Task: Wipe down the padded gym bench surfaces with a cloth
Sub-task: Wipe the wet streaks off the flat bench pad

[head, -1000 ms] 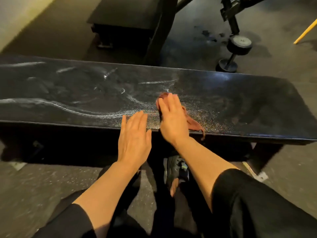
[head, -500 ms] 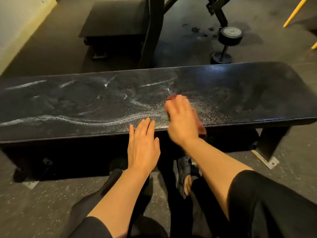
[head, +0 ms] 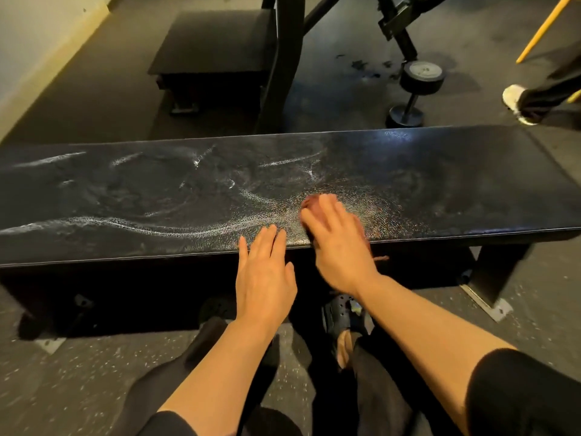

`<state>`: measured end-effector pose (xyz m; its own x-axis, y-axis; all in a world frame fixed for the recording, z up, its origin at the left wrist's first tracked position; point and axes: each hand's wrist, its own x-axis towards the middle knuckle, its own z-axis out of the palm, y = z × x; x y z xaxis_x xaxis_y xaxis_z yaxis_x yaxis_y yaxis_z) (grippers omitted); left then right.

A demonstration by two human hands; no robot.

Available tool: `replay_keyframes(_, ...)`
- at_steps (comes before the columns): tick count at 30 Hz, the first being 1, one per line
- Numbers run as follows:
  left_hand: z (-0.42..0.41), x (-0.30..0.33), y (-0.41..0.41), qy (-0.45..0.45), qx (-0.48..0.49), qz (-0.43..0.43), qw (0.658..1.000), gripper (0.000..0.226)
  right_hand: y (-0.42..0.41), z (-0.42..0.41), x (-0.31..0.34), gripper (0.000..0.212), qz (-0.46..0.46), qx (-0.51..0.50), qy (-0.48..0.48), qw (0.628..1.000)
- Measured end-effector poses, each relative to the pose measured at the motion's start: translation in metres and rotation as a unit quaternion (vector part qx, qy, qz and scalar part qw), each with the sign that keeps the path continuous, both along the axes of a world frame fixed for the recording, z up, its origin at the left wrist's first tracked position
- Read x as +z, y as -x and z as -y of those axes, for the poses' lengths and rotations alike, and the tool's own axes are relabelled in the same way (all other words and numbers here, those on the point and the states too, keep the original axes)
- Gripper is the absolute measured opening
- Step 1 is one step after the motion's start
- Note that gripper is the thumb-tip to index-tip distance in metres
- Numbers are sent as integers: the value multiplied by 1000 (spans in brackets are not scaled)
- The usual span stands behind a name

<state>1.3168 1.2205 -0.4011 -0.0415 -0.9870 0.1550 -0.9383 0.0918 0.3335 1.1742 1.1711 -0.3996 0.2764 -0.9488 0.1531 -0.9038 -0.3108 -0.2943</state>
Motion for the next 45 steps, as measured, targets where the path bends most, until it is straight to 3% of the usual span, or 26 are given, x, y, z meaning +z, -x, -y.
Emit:
replay_keyframes(5, 5, -5, 1, 15, -3, 5, 1000, 55, 10, 38, -7, 67, -73, 63, -36, 995)
replay_keyframes(10, 4, -1, -6, 13, -14, -9, 1000, 53, -1, 50, 7, 54, -74, -5, -76, 994)
replay_keyframes(15, 7, -1, 0, 25, -23, -15, 999, 50, 30, 23, 8, 57, -78, 148, -98, 981)
replay_keyframes(17, 8, -1, -1, 33, -26, -22, 999, 49, 53, 44, 11, 58, -88, 101, -100, 986)
replay_keyframes(20, 13, 0, -5, 41, -22, -48, 998, 42, 60, 66, 17, 55, -107, -58, -96, 988)
replay_keyframes(22, 19, 1, -8, 46, -15, -62, 997, 37, 33, 63, 16, 44, -136, -90, -42, 986)
replay_keyframes(24, 26, 1, -9, 55, -8, -60, 997, 34, 0, 50, 10, 41, -116, -6, 32, 993)
replay_keyframes(27, 30, 0, -9, 49, -1, -55, 997, 36, -7, 34, 7, 46, -34, 111, 0, 993)
replay_keyframes(29, 30, 0, -10, 45, 0, -62, 997, 37, 22, 39, 10, 60, -51, 135, -5, 989)
replay_keyframes(31, 30, 0, -9, 42, -2, -63, 997, 37, 51, 50, 10, 66, -57, 65, -10, 996)
replay_keyframes(34, 32, -2, -4, 44, -4, -61, 997, 38, 56, 61, 8, 54, 27, -99, -33, 994)
replay_keyframes(37, 33, -2, -1, 44, -9, -57, 997, 39, 35, 37, 8, 47, 62, -64, -56, 994)
replay_keyframes(41, 37, -2, 5, 51, -26, -62, 996, 39, 35, 2, 10, 48, -38, 97, 21, 994)
replay_keyframes(45, 38, -3, 13, 48, -43, -63, 996, 39, 43, 57, 0, 60, -126, 33, 6, 991)
